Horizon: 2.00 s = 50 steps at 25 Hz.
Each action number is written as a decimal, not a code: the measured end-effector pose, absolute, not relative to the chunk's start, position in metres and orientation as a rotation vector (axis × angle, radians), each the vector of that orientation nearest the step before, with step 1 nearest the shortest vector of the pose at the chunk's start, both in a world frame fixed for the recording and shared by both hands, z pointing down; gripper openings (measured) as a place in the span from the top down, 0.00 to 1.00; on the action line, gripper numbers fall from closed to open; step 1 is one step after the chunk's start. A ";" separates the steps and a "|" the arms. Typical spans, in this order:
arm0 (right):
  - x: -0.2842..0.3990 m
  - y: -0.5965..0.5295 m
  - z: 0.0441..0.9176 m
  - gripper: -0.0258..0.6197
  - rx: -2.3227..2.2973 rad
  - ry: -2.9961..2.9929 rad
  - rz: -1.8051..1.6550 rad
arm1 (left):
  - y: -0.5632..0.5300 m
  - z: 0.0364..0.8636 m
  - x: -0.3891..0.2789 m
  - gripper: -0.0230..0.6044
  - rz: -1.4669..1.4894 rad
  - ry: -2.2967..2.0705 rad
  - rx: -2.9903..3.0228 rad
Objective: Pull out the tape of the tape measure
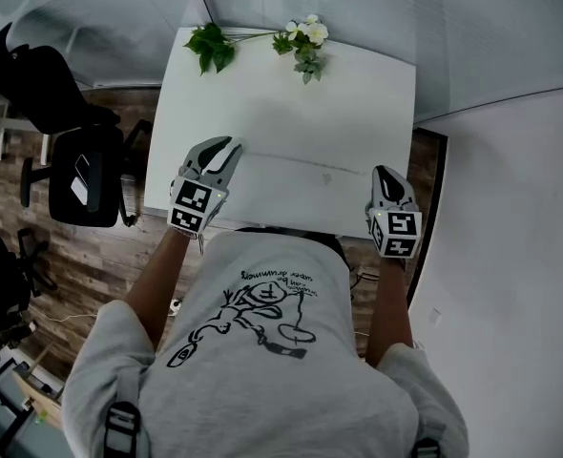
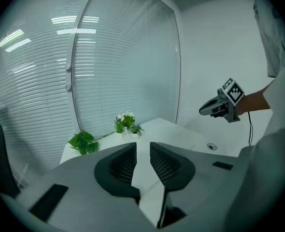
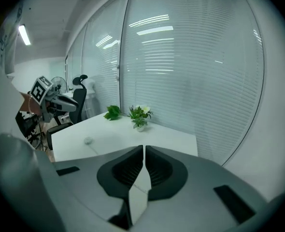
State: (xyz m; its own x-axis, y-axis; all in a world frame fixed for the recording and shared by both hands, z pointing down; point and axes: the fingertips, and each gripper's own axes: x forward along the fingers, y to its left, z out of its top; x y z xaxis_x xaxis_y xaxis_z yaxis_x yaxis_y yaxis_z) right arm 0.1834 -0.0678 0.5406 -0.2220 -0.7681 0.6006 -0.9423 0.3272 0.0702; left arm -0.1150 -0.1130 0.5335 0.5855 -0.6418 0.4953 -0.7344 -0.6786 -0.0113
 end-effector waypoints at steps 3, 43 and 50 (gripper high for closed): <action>0.180 -0.071 0.514 0.93 1.533 -2.091 0.397 | -0.114 0.513 -0.109 0.81 0.643 -1.174 2.638; 0.138 -0.064 0.357 0.94 1.587 -2.330 0.179 | -0.102 0.351 -0.080 0.92 0.238 -1.288 2.758; 0.136 -0.064 0.355 0.95 1.578 -2.337 0.187 | -0.101 0.347 -0.078 0.92 0.227 -1.284 2.762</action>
State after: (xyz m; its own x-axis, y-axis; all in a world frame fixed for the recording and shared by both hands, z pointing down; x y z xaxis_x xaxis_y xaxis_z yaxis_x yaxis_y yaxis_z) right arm 0.1361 -0.0642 0.3548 -0.3425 -0.8802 0.3285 -0.9212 0.3833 0.0665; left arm -0.0784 -0.1007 0.3468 0.6360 -0.7525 0.1708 -0.7655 -0.6432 0.0164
